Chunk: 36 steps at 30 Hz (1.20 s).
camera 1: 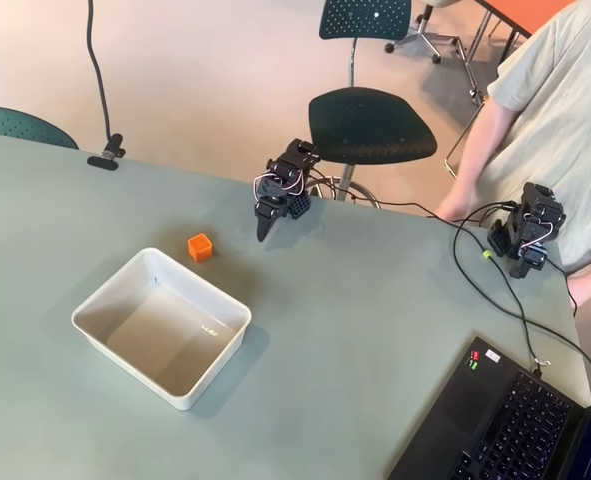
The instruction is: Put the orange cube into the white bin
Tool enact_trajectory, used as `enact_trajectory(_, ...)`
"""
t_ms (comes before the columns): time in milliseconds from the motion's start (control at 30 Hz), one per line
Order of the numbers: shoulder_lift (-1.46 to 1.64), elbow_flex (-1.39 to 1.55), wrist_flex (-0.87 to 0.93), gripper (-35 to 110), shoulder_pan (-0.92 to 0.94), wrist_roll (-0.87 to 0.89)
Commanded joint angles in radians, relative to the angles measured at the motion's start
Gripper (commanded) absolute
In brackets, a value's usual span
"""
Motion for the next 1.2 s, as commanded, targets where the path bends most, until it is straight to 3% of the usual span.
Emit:
enact_trajectory(0,0.034,-0.018,0.005,-3,-0.011,0.000)
enact_trajectory(1167,0.034,0.051,-0.005,-3,-0.014,0.003)
